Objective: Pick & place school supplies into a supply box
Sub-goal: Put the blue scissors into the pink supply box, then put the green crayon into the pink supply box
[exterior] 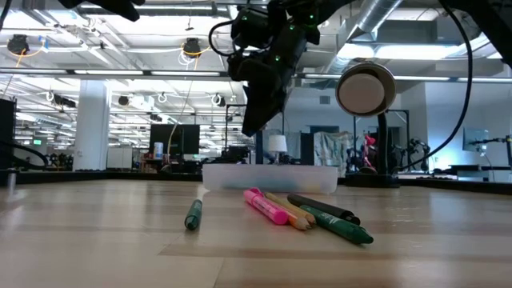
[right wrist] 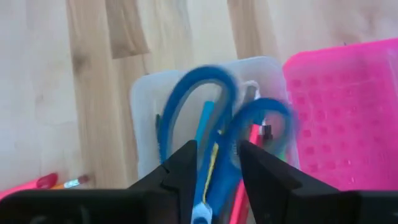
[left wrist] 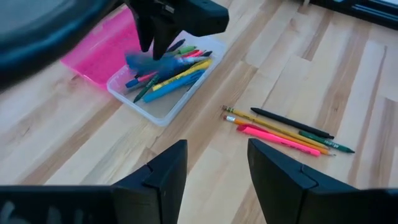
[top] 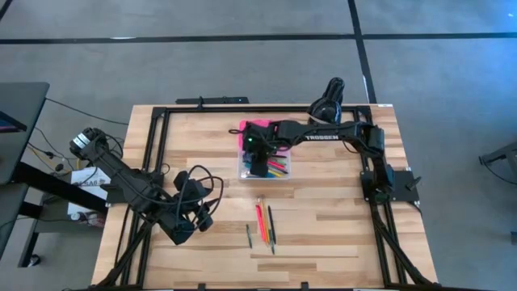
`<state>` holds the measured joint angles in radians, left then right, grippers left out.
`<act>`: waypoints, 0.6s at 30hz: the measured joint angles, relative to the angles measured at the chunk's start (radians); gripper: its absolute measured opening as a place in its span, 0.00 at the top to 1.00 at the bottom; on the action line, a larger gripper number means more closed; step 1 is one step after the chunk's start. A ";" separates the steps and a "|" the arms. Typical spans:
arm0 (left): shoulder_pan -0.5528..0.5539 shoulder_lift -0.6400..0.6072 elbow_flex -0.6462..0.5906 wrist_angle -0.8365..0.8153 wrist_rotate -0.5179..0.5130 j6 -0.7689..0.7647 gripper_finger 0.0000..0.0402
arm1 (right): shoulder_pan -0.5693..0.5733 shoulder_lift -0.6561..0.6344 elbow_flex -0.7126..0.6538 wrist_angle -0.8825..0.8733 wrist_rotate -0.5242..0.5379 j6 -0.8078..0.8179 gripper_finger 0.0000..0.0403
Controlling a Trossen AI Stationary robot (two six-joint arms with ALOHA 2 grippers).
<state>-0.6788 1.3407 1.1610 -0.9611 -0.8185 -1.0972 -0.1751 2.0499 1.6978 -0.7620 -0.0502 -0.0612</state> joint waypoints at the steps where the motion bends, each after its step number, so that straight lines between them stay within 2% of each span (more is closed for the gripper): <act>1: 0.000 0.000 0.000 0.000 0.000 -0.005 0.59 | 0.003 0.000 0.000 0.000 0.000 0.000 0.71; 8: 0.000 0.000 0.000 0.002 0.000 -0.026 0.59 | 0.007 0.000 0.000 -0.001 0.002 0.016 0.68; 13: -0.001 0.000 0.000 0.002 0.006 -0.016 0.59 | 0.024 -0.009 -0.001 -0.013 -0.002 0.101 0.68; 18: -0.001 0.022 0.000 0.002 0.051 0.063 0.59 | 0.091 -0.011 -0.001 -0.052 -0.004 0.210 0.68</act>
<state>-0.6796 1.3627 1.1609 -0.9588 -0.7675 -1.0347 -0.0837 2.0385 1.6970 -0.8135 -0.0544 0.1492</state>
